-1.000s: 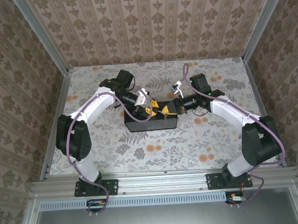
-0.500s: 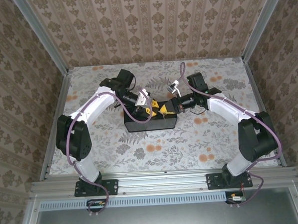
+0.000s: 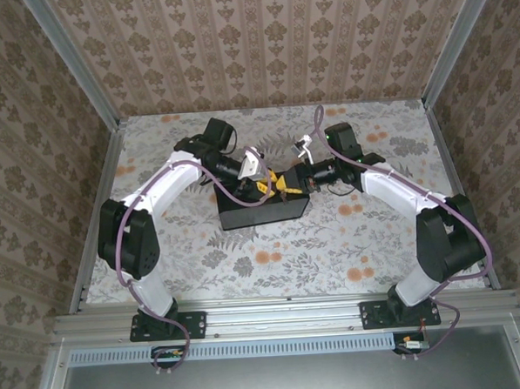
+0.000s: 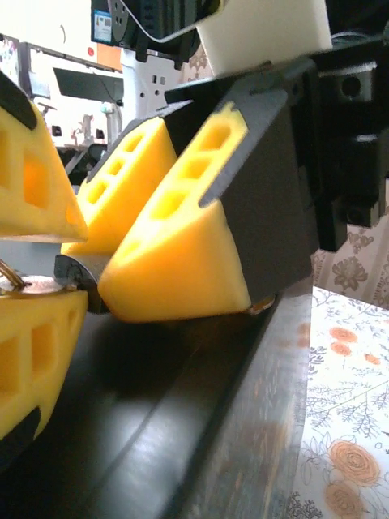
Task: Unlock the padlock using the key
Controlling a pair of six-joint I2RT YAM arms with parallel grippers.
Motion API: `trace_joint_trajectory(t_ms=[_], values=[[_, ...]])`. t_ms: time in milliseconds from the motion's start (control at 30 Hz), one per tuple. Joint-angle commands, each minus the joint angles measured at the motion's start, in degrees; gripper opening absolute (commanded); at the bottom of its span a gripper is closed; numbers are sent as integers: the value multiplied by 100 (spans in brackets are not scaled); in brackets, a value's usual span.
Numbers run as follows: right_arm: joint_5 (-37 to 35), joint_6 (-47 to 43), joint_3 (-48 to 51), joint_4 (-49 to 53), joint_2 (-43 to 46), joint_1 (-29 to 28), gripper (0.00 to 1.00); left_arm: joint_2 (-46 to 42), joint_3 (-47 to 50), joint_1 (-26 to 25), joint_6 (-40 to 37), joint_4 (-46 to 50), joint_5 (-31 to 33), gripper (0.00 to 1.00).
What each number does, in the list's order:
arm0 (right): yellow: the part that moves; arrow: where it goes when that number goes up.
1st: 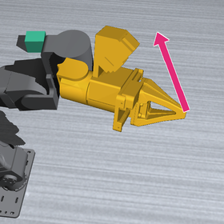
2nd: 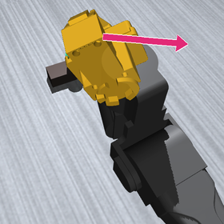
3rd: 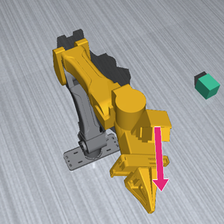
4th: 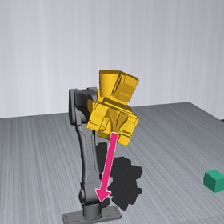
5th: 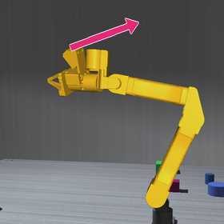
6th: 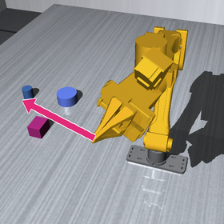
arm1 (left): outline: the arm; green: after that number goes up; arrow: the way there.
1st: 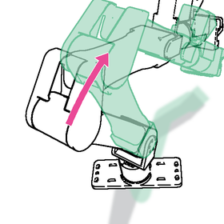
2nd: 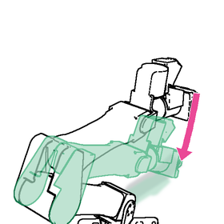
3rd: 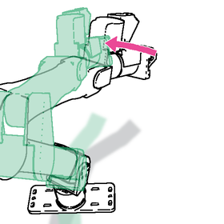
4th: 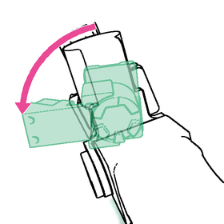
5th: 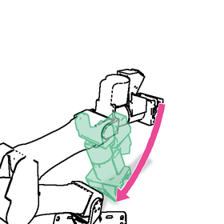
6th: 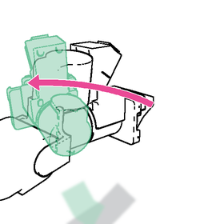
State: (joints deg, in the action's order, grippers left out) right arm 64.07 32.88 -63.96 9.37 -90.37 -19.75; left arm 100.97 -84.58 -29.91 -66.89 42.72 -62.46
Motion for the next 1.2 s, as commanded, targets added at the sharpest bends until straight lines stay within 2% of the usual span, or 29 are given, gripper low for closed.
trace_joint_trajectory(t_ms=[0,67,233,333,400,533,700,967,1167], values=[[152,86,103,-663,413,-265,29,-174,31,-151,319,-836,-598,6],[57,36,179,-530,533,-176,37,-158,5,-116,265,-703,-619,4],[-260,-647,247,580,851,260,44,-156,57,-19,257,-676,-588,3],[-550,-901,270,885,1021,390,45,-123,33,20,291,-662,-610,3],[-772,-1031,223,1046,1021,388,44,-113,16,20,283,-661,-575,3],[-793,-960,242,899,1021,353,31,-112,-15,19,290,-642,-575,4],[-817,-844,228,610,948,104,30,-125,-40,20,298,-642,-589,4],[-865,-695,218,540,704,47,17,-152,-42,6,331,-698,-619,4],[-904,-722,257,621,904,227,20,-182,-34,12,295,-639,-566,4]])
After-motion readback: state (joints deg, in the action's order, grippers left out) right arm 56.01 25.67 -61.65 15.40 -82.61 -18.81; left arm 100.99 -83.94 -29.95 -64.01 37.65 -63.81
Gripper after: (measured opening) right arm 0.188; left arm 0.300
